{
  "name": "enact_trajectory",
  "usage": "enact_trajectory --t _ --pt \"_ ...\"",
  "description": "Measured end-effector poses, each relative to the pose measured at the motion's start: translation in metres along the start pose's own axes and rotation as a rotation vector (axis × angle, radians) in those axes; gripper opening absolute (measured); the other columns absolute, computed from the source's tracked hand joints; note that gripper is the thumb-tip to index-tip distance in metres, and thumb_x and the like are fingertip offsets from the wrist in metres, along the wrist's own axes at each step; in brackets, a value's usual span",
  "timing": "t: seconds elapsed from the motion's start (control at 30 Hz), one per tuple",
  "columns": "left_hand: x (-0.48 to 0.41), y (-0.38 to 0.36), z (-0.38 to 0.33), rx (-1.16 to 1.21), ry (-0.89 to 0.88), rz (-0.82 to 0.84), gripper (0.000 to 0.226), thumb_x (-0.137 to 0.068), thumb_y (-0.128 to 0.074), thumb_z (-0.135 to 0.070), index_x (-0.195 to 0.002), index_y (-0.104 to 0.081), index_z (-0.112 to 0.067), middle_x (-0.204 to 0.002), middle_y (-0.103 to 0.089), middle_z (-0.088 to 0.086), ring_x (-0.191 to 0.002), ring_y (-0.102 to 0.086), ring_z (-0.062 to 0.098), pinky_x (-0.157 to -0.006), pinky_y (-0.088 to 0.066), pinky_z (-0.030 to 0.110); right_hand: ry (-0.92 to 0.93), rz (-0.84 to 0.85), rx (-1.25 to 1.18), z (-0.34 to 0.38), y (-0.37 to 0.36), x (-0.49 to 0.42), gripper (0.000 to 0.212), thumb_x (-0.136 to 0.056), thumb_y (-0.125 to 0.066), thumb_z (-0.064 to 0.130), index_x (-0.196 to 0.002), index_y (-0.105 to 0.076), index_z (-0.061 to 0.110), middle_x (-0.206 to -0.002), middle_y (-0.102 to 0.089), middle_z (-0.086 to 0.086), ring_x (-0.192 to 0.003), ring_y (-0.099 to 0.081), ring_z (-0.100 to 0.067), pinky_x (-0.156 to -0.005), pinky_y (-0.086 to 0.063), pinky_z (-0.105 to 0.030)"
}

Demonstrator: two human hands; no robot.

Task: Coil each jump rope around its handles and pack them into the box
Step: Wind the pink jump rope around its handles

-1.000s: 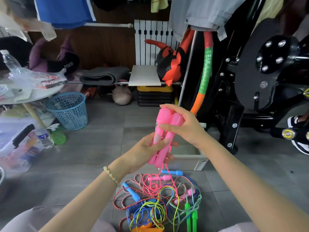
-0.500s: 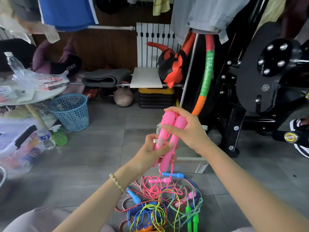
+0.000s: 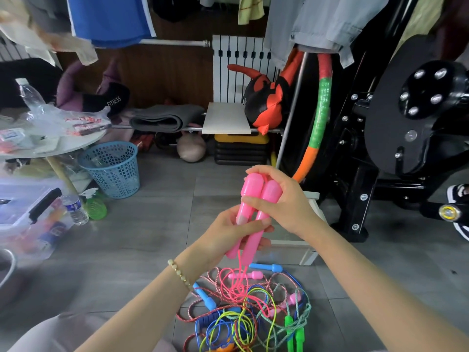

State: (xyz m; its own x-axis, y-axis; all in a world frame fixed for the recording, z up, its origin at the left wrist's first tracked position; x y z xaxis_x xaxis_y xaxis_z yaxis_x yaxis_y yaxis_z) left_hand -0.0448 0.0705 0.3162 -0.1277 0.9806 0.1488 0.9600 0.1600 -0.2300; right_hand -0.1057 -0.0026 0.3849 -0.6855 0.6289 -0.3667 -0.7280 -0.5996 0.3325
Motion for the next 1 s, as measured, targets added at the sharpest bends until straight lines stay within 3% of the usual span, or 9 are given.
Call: enact_trajectory --t 0.13,0.4,0.53,0.7,0.8,0.83,0.9,0.93,1.0 --pt "0.001 0.005 0.0 -0.026 -0.073 -0.091 0.017 -0.086 -0.065 -0.01 -0.103 -0.063 -0.008 -0.091 -0.072 0.013 -0.069 -0.07 0.02 -0.067 -0.059 0.028 0.0 -0.01 0.015 -0.002 0.0 -0.001 0.044 -0.073 -0.079 0.014 -0.111 -0.06 0.021 -0.11 -0.062 0.011 -0.097 -0.06 -0.005 -0.084 -0.05 -0.019" --pt "0.003 0.002 0.008 -0.11 0.057 0.046 0.016 -0.089 -0.059 -0.025 -0.094 -0.065 -0.011 -0.075 -0.071 0.005 -0.064 -0.067 0.017 -0.067 -0.057 0.027 -0.018 -0.037 -0.021 -0.008 -0.003 0.0 0.045 -0.072 -0.08 0.015 -0.109 -0.06 0.029 -0.104 -0.061 0.018 -0.094 -0.061 -0.007 -0.08 -0.055 -0.027" --pt "0.008 0.004 0.016 -0.106 0.073 0.072 0.045 -0.076 -0.066 -0.032 -0.11 -0.06 -0.004 -0.093 -0.073 0.011 -0.075 -0.068 0.026 -0.076 -0.058 0.035 0.007 -0.041 -0.031 -0.011 -0.003 0.001 0.043 -0.073 -0.079 0.014 -0.11 -0.06 0.025 -0.106 -0.06 0.022 -0.099 -0.059 -0.003 -0.087 -0.05 -0.022" --pt "0.005 0.008 0.009 -0.233 -0.058 -0.05 0.023 -0.094 -0.055 -0.019 -0.105 -0.061 0.0 -0.074 -0.069 0.003 -0.051 -0.058 0.012 -0.05 -0.049 0.02 -0.006 -0.085 -0.076 -0.015 0.002 0.001 0.045 -0.072 -0.079 0.011 -0.112 -0.061 0.023 -0.107 -0.063 0.011 -0.096 -0.062 -0.007 -0.083 -0.052 -0.022" --pt "0.0 0.009 0.007 -0.214 -0.054 -0.046 0.024 -0.095 -0.053 -0.02 -0.105 -0.061 0.001 -0.072 -0.07 0.0 -0.05 -0.057 0.01 -0.051 -0.049 0.019 -0.034 -0.09 -0.072 -0.018 0.003 -0.001 0.062 -0.075 -0.076 0.013 -0.129 -0.049 0.026 -0.12 -0.057 0.01 -0.105 -0.056 0.003 -0.085 -0.046 -0.012" --pt "-0.001 0.01 0.007 -0.187 -0.049 -0.047 0.025 -0.095 -0.053 -0.021 -0.105 -0.061 0.0 -0.073 -0.07 0.0 -0.051 -0.057 0.01 -0.053 -0.049 0.02 -0.103 -0.071 -0.122 -0.028 0.002 0.0 0.071 -0.077 -0.074 0.019 -0.138 -0.038 0.028 -0.127 -0.051 0.01 -0.11 -0.052 0.005 -0.086 -0.044 -0.009" --pt "-0.004 0.012 0.005 -0.108 -0.045 -0.054 0.024 -0.095 -0.052 -0.022 -0.105 -0.062 -0.003 -0.074 -0.069 0.001 -0.053 -0.057 0.01 -0.054 -0.049 0.02 -0.288 0.054 -0.281 -0.046 -0.012 0.011 0.08 -0.077 -0.066 0.049 -0.145 -0.026 0.033 -0.13 -0.045 0.002 -0.109 -0.05 -0.003 -0.087 -0.043 -0.014" --pt "-0.006 0.013 0.003 -0.069 -0.047 -0.054 0.024 -0.095 -0.051 -0.022 -0.105 -0.062 -0.004 -0.073 -0.068 0.001 -0.053 -0.057 0.01 -0.053 -0.048 0.02 -0.334 0.179 -0.333 -0.052 -0.023 0.02 0.077 -0.075 -0.059 0.065 -0.142 -0.034 0.033 -0.124 -0.049 -0.007 -0.101 -0.051 -0.009 -0.088 -0.041 -0.02" --pt "-0.01 0.014 -0.001 0.0 -0.045 -0.042 0.024 -0.094 -0.051 -0.024 -0.101 -0.063 -0.005 -0.073 -0.066 0.001 -0.053 -0.056 0.009 -0.053 -0.048 0.019 -0.371 0.383 -0.381 -0.06 -0.044 0.038 0.07 -0.076 -0.042 0.078 -0.123 -0.058 0.028 -0.094 -0.057 -0.012 -0.082 -0.053 -0.009 -0.088 -0.041 -0.028"
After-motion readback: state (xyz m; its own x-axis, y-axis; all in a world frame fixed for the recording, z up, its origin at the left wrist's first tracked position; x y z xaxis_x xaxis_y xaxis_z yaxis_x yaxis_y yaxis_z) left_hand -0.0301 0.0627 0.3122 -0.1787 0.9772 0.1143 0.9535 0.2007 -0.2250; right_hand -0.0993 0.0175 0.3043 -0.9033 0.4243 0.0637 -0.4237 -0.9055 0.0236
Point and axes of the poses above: each hand's wrist, its own x-axis away from the middle knuckle, its own y-axis out of the back of the hand, z = x × y, the point moved 8 cm from there along -x, towards the middle knuckle
